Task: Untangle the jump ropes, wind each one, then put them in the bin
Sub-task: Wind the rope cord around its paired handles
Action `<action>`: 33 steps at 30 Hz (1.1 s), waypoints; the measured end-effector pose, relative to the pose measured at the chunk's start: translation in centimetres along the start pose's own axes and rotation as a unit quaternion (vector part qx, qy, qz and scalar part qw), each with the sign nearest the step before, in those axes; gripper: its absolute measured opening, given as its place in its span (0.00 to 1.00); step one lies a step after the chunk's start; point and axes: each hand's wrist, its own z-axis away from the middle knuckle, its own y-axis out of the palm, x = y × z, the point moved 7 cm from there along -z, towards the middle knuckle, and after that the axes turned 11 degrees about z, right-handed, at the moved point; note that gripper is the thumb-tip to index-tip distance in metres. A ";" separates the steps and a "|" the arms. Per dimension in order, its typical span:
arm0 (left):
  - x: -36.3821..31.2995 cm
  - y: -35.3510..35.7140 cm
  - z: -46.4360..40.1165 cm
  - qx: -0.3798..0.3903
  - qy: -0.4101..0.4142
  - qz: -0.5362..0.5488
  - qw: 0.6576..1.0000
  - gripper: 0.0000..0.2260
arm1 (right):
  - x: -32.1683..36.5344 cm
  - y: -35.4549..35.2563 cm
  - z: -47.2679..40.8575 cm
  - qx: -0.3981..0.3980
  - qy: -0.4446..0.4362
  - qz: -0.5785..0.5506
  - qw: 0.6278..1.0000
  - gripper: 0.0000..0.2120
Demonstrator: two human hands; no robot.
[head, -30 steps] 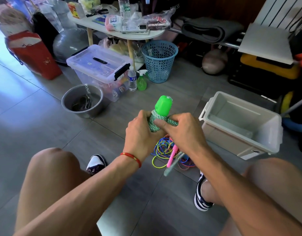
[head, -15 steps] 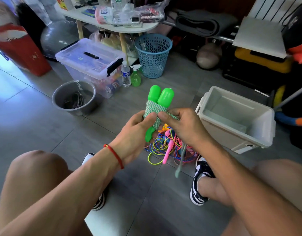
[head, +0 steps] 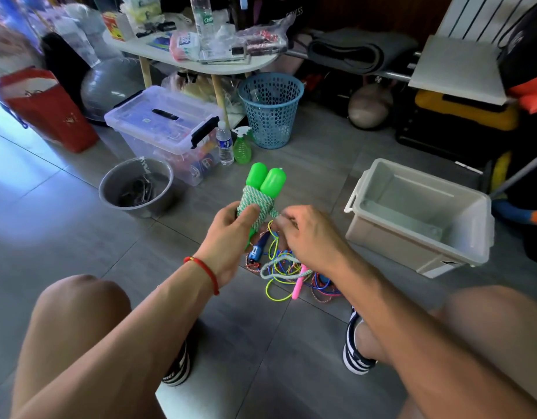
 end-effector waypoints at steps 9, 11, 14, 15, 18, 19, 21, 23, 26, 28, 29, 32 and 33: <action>-0.3 1.3 1.9 -0.018 0.213 -0.305 0.928 0.10 | 0.9 0.0 1.3 0.010 0.133 -0.093 0.987 0.23; 0.2 2.0 2.0 -0.026 0.263 -0.373 0.889 0.10 | 0.6 0.0 1.9 0.003 0.192 -0.155 0.969 0.29; 1.2 3.3 2.6 -0.035 0.294 -0.468 0.833 0.15 | -0.1 -0.7 2.2 -0.056 0.214 -0.152 0.963 0.33; 1.2 3.5 2.7 -0.020 0.295 -0.458 0.838 0.18 | -0.4 -0.8 2.2 -0.066 0.207 -0.146 0.965 0.34; 0.6 3.1 2.4 0.083 0.291 -0.379 0.875 0.26 | -1.1 -1.6 1.8 -0.081 0.176 -0.167 0.967 0.33; 0.3 3.0 2.0 0.131 0.265 -0.321 0.900 0.27 | -1.5 -1.9 1.6 -0.078 0.167 -0.183 0.966 0.30; -0.2 2.7 1.4 0.198 0.128 -0.124 0.964 0.26 | -1.6 -2.4 1.3 -0.038 0.112 -0.210 0.971 0.22; 0.0 2.5 1.4 0.242 -0.028 0.053 0.968 0.22 | -1.0 -1.9 1.3 0.039 0.033 -0.258 0.965 0.16; 0.4 2.5 2.2 0.338 -0.107 0.075 0.932 0.19 | -0.2 -1.1 2.0 0.114 -0.013 -0.320 0.941 0.12; 0.7 2.6 2.3 0.339 -0.077 0.032 0.937 0.17 | -0.4 -1.0 2.1 0.125 -0.016 -0.320 0.939 0.11; 0.9 2.6 2.0 0.318 -0.055 0.003 0.947 0.17 | -0.8 -1.0 2.0 0.115 -0.020 -0.291 0.950 0.12; 1.2 2.0 0.9 0.220 0.010 -0.107 0.969 0.14 | -2.2 -0.5 1.4 0.032 0.002 -0.133 0.991 0.16; 1.2 1.7 0.5 0.192 0.031 -0.155 0.968 0.11 | -2.6 -0.1 1.3 0.009 0.024 -0.099 0.995 0.18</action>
